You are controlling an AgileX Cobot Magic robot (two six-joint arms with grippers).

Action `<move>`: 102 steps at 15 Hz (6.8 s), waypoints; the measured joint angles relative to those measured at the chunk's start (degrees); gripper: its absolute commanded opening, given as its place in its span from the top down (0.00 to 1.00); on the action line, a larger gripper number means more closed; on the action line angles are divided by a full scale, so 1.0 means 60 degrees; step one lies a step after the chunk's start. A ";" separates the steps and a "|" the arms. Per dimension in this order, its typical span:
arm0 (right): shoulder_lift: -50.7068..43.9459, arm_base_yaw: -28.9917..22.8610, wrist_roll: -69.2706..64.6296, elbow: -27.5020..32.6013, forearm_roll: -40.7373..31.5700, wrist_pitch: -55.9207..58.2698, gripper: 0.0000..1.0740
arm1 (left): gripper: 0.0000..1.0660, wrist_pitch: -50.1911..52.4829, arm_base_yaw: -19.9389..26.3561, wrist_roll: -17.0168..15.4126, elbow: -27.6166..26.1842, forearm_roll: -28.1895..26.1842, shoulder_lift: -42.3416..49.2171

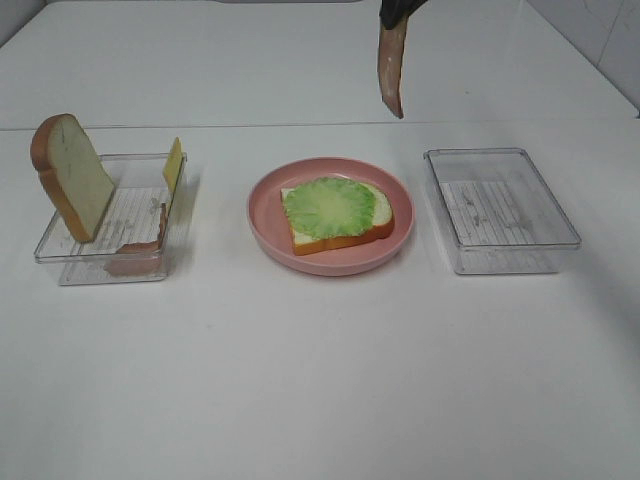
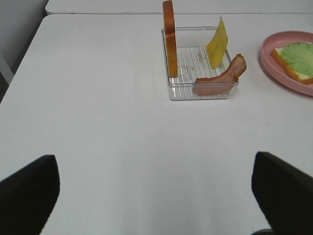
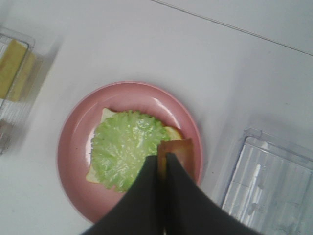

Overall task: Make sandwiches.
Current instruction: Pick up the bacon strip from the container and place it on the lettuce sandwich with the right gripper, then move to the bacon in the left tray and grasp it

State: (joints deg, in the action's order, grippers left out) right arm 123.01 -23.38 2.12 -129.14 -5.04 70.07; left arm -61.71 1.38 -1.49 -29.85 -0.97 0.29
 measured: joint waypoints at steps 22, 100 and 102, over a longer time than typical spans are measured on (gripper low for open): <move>0.1977 -0.1738 0.0038 0.0000 -0.1050 -0.0506 1.00 | 0.06 0.0000 0.0000 0.0000 0.0000 0.0000 0.0000; -1.1459 -0.0172 -0.2531 1.1421 0.3657 0.0000 0.28 | 0.06 0.0000 0.0000 0.0000 0.0000 0.0000 0.0000; -1.2290 -0.0172 -0.2531 1.2194 0.3657 0.0000 0.28 | 0.06 0.0000 0.0000 0.0000 0.0000 0.0000 0.0000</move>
State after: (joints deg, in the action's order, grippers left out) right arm 49.27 -24.41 -13.06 -55.98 16.90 70.07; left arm -61.71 1.38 -1.49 -29.85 -0.97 0.29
